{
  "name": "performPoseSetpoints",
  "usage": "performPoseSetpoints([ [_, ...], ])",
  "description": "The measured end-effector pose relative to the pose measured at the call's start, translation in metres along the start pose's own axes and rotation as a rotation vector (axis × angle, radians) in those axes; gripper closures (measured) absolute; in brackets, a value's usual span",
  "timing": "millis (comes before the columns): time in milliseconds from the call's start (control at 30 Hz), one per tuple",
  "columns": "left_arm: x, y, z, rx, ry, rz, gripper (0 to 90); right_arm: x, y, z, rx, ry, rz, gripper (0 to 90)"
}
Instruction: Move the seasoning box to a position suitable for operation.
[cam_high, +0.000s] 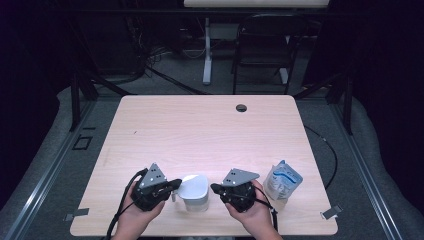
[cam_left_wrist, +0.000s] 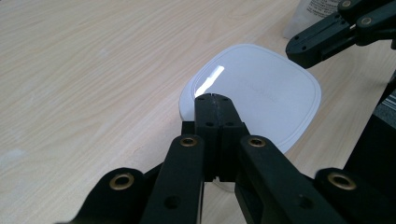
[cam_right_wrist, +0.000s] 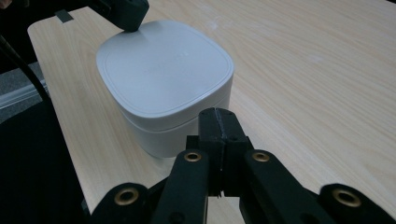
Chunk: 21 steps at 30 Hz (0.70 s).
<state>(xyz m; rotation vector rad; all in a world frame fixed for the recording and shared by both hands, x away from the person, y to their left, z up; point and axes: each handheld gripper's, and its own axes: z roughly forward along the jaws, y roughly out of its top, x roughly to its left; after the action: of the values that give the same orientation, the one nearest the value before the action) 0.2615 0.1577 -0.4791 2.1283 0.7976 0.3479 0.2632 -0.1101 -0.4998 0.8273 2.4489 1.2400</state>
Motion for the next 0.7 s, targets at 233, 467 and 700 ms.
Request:
performPoseSetpoints([
  [233,0.0009,-0.0011,-0.0001,-0.007,-0.003,-0.009,90.0,0.0021,-0.0023,0.0058,0.027,0.016,-0.015,90.0],
  [467,0.0017,-0.0017,-0.0006,-0.006,-0.006,-0.013,90.0,0.0055,-0.0018,0.0072,0.023,0.023,-0.021,90.0],
  [700,0.0016,-0.002,-0.0007,-0.007,-0.005,-0.016,90.0,0.0071,-0.0006,0.0063,0.017,0.026,-0.024,90.0],
])
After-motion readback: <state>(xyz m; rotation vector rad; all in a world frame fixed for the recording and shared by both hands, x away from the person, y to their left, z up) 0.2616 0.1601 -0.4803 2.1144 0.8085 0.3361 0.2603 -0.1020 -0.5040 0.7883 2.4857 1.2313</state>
